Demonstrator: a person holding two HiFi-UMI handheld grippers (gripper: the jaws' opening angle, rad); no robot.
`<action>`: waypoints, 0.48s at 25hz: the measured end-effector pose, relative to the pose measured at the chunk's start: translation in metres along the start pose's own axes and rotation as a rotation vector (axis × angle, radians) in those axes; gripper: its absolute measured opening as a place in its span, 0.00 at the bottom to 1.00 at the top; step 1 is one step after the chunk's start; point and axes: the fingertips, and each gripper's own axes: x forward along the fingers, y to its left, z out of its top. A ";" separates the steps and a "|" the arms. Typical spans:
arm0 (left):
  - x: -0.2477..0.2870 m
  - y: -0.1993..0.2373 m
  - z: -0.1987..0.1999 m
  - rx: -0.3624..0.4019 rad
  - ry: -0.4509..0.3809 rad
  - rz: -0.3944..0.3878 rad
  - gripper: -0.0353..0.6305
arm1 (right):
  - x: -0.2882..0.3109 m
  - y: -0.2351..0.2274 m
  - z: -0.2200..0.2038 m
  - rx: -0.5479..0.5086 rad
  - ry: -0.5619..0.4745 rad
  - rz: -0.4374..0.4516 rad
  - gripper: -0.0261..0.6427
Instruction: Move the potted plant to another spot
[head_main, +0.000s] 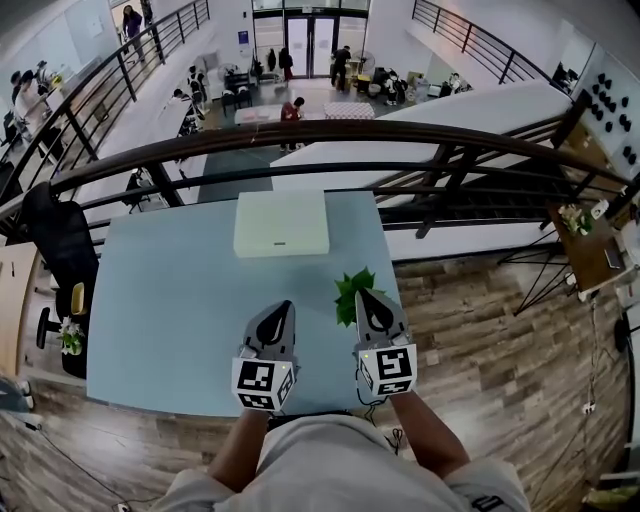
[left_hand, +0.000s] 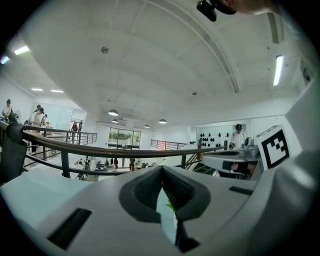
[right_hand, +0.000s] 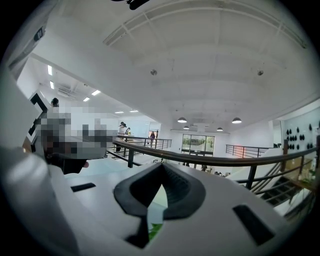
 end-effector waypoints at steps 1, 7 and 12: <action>0.001 -0.001 0.000 -0.001 0.000 -0.001 0.07 | 0.000 -0.001 0.000 0.000 0.000 -0.001 0.04; 0.001 -0.005 -0.001 -0.001 0.004 0.002 0.07 | -0.004 -0.002 -0.001 -0.006 -0.005 0.016 0.04; 0.002 -0.008 -0.001 -0.001 0.005 0.006 0.07 | -0.005 -0.003 -0.002 -0.004 0.002 0.020 0.04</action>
